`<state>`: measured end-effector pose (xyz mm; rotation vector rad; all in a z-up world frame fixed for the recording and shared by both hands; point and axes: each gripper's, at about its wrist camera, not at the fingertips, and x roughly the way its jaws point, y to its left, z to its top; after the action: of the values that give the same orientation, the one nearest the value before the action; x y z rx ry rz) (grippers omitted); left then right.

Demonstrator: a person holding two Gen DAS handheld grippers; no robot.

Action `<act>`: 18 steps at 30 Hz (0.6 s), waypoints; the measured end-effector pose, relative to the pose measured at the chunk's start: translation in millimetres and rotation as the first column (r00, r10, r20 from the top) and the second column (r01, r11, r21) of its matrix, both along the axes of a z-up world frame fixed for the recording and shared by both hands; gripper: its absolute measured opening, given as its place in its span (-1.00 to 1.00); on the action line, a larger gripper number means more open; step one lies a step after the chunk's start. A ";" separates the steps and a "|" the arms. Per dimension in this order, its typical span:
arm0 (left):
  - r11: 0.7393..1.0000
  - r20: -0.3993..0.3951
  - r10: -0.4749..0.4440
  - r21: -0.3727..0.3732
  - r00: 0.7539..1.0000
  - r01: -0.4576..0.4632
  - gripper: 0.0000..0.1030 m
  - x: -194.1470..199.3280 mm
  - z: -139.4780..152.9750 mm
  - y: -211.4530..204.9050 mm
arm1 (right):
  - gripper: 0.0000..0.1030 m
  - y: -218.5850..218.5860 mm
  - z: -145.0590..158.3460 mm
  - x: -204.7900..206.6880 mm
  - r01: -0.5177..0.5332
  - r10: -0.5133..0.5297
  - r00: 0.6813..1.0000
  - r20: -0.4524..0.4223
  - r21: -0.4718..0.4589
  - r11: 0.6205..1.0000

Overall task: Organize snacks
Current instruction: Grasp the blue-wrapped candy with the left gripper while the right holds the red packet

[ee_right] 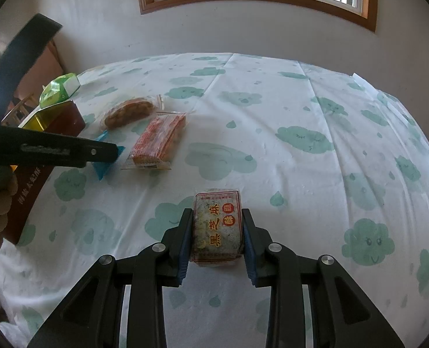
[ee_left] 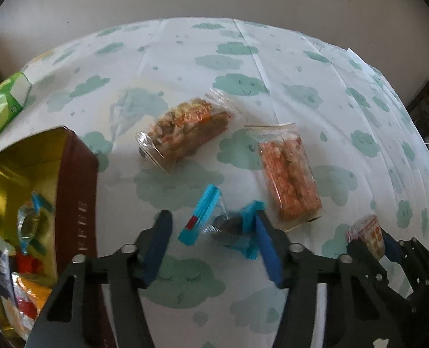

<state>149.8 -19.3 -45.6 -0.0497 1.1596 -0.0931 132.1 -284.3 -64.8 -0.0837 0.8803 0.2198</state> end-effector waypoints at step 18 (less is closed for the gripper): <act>0.999 0.030 -0.051 0.003 0.998 0.051 -0.52 -28.4 3.1 6.1 | -0.36 -0.4 -0.3 -0.3 0.000 0.000 1.000 0.000 0.001 1.000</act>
<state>121.4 -13.2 -42.5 -0.0167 1.1310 -0.1374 131.8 -284.7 -65.1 -0.0828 0.8800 0.2206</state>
